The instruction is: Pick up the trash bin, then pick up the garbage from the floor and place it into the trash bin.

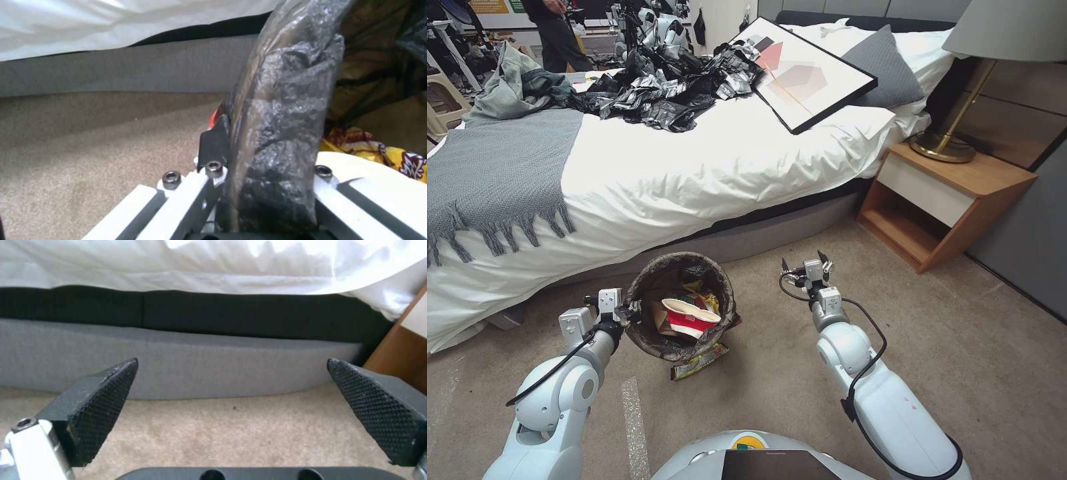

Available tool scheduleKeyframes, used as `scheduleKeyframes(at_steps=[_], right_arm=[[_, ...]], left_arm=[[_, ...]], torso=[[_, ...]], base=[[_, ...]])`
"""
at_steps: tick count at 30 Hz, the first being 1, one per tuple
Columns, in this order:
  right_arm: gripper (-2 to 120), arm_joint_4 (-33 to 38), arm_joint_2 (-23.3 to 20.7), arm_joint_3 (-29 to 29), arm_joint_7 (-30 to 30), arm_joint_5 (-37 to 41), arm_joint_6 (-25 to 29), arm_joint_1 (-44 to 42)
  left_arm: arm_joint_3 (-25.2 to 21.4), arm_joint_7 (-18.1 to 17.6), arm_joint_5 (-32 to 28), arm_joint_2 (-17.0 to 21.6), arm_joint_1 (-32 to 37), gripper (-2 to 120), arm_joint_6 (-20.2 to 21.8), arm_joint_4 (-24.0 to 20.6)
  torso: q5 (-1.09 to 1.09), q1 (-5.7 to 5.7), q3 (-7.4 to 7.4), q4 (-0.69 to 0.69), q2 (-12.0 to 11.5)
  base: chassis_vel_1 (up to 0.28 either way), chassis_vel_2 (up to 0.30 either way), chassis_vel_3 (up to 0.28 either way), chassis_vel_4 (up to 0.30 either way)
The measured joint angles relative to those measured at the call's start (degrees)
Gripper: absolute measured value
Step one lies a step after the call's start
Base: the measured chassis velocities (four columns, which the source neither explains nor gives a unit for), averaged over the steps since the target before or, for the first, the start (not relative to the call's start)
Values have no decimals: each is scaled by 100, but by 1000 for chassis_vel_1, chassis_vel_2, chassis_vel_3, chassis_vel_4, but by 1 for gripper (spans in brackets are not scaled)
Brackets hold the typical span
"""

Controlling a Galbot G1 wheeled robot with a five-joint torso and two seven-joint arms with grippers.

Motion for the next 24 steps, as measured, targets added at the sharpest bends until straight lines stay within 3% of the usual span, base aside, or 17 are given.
scheduleKeyframes(at_steps=[24], right_arm=[[100,-97,100,-106,18,13,-30,72]], left_arm=[[-65,-23,-53,14,16,0,0,-13]], torso=[[0,0,0,1,-1]], base=[[0,0,0,0]])
